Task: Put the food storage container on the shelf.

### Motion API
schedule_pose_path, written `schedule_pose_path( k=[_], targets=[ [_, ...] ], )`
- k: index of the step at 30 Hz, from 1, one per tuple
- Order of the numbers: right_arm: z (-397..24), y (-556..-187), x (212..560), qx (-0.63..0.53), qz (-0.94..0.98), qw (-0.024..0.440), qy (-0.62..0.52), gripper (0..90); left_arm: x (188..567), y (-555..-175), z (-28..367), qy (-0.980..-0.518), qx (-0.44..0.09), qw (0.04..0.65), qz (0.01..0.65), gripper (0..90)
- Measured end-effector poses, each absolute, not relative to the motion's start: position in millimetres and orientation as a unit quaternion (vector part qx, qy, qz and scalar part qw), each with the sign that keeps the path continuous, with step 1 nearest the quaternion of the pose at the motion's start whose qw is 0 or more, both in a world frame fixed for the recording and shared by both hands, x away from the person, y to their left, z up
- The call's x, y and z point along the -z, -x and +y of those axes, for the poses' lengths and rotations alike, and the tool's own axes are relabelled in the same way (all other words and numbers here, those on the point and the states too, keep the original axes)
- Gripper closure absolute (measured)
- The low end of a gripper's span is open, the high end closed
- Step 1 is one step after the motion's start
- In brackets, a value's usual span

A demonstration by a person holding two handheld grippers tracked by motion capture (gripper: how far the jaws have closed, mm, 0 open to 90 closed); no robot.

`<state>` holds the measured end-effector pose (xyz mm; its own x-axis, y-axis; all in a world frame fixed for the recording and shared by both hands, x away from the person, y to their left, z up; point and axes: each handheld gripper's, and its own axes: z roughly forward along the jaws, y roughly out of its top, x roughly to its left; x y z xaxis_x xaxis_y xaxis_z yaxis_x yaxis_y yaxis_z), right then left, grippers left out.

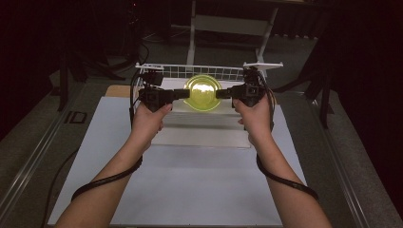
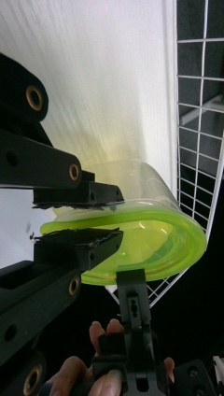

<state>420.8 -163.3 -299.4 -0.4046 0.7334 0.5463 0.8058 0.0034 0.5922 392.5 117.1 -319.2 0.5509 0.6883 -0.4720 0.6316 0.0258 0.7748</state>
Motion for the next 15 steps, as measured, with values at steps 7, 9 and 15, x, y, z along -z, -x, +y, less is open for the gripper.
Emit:
schedule_pose_path(
  k=[7,9,15],
  targets=[
    [-164.0,-429.0,300.7,0.458,-0.695,0.042,0.552,72.6,314.6,-400.6,116.1,-0.689,-0.028,0.54,0.482,70.7],
    [-163.4,-431.7,300.3,0.459,-0.695,0.039,0.552,71.3,311.9,-403.4,114.9,-0.689,-0.031,0.538,0.486,65.4],
    [-162.2,-437.4,297.2,0.455,-0.699,0.013,0.551,66.4,309.7,-416.0,117.1,-0.692,-0.054,0.522,0.496,60.1]
  ],
)
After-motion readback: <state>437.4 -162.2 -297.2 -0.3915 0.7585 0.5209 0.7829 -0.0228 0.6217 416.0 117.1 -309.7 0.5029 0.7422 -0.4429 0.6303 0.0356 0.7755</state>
